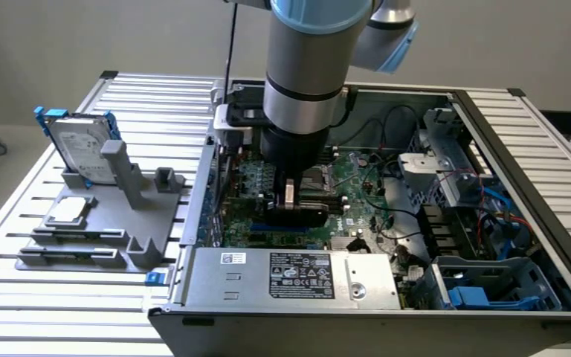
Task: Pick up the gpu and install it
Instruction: 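Insert the gpu into the slot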
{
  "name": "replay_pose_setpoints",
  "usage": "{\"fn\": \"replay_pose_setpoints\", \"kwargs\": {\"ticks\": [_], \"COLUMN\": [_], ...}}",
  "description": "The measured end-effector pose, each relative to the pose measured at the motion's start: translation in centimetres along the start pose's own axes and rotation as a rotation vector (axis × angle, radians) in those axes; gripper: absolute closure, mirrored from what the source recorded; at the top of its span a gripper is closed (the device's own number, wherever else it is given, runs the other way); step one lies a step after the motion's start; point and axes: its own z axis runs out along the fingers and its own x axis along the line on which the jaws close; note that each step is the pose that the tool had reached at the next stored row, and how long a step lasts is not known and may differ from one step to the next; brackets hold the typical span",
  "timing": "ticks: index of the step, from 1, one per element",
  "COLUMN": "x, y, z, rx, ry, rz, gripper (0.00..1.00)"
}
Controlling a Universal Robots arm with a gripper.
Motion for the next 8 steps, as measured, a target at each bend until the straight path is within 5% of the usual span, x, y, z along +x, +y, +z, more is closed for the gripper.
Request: {"fn": "replay_pose_setpoints", "kwargs": {"ticks": [8], "x": [0.00], "y": [-0.01], "z": [0.17], "rx": [-0.0012], "ry": [-0.0002], "rz": [-0.023], "gripper": [0.73]}}
